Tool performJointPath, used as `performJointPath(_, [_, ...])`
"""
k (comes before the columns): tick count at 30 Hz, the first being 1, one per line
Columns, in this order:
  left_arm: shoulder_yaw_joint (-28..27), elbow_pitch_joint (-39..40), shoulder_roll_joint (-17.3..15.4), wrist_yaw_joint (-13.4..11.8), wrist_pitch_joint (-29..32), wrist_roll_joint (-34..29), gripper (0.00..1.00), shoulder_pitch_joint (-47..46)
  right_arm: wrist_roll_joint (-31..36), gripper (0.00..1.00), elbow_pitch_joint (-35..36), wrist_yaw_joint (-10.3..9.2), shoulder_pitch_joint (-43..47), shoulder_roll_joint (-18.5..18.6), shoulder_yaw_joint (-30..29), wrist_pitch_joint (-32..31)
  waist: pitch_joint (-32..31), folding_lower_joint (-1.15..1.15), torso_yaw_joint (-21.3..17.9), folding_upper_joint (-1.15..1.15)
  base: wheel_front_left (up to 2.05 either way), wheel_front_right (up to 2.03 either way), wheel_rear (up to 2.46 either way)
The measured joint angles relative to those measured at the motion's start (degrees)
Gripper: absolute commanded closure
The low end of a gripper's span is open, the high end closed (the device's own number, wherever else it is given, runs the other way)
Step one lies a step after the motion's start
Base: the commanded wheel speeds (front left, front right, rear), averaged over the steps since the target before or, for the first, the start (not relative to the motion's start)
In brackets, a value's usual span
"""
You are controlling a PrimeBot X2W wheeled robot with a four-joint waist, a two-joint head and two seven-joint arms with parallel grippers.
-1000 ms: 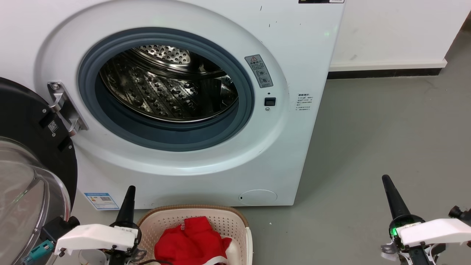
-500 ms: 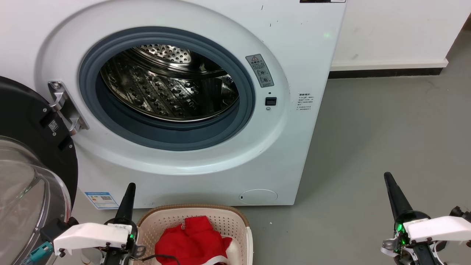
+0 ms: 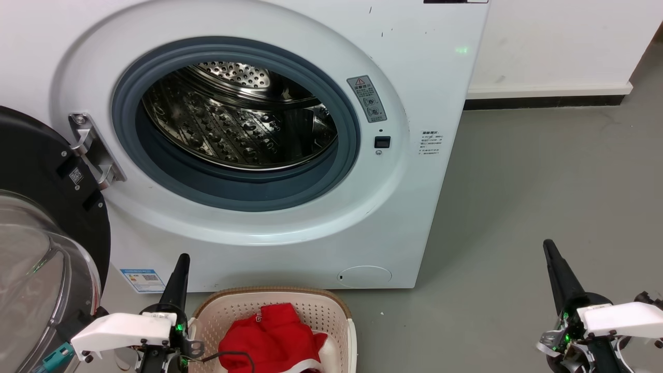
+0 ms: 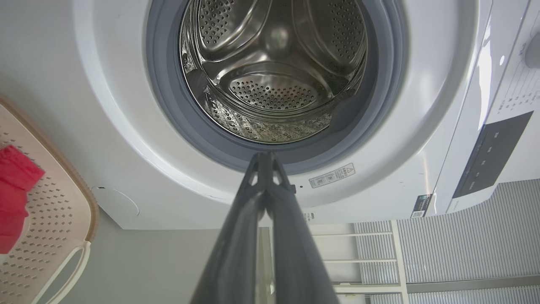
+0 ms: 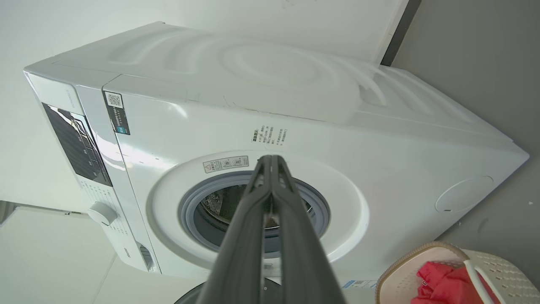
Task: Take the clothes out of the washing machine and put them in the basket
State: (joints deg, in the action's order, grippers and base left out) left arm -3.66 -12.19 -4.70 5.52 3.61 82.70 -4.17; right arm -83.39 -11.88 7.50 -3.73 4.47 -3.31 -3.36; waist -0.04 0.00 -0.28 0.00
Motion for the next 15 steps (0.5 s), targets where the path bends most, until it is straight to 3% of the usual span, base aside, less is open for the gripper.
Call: performJointPath(15, [-1.2,-1.3,0.7,1.4,1.3,7.7,1.00,-1.2,-7.6,1.00,-1.5,0.00,-1.3,-0.1,-0.9,-1.2,0.2,-0.01,0.2,0.00,0.00,0.00,0.00])
